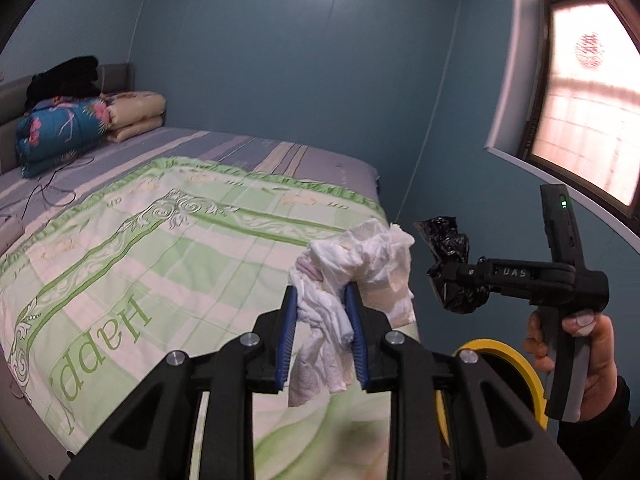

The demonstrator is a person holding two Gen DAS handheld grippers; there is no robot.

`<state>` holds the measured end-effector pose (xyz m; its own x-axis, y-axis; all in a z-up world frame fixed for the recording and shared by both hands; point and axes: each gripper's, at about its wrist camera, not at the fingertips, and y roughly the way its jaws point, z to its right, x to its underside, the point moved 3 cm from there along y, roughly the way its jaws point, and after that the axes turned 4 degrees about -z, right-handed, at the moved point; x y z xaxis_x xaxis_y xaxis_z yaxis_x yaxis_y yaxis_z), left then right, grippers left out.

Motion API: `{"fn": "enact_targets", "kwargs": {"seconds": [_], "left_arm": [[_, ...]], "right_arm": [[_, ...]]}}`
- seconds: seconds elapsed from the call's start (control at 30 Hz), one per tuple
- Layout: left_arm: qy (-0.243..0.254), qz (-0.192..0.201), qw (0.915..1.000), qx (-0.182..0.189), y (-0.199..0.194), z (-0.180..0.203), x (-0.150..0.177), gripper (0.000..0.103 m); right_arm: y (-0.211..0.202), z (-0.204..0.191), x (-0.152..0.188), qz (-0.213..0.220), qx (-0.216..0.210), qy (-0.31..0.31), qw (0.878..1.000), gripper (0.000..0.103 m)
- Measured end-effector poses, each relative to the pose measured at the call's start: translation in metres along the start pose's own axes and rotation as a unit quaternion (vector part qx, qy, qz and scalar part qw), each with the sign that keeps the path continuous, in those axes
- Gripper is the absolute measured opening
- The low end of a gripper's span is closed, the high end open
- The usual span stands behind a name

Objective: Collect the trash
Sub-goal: 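Lift the tissue and black bag and carry both over the yellow bin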

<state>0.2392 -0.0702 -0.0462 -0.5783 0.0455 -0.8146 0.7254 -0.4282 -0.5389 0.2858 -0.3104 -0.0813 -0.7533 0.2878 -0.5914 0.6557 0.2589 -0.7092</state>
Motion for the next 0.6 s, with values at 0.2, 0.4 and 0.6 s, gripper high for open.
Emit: {"fn": "enact_targets", "kwargs": {"seconds": [0.2,0.4,0.6], "left_arm": [[0.043,0.021,0.9981,0.039,-0.039,0.048,0.008,0.023],[0.081,0.045,0.9941,0.057,-0.063,0.09,0.015,0.023],[0.115,0.052,0.989,0.077,-0.072,0.131,0.022,0.023]], "right_arm": [[-0.052,0.013,0.029,0.05,0.015,0.003,0.999,0.029],[-0.091,0.034,0.056,0.096,0.035,0.017,0.995,0.029],[-0.117,0.057,0.082,0.123,0.056,0.033,0.99,0.029]]}}
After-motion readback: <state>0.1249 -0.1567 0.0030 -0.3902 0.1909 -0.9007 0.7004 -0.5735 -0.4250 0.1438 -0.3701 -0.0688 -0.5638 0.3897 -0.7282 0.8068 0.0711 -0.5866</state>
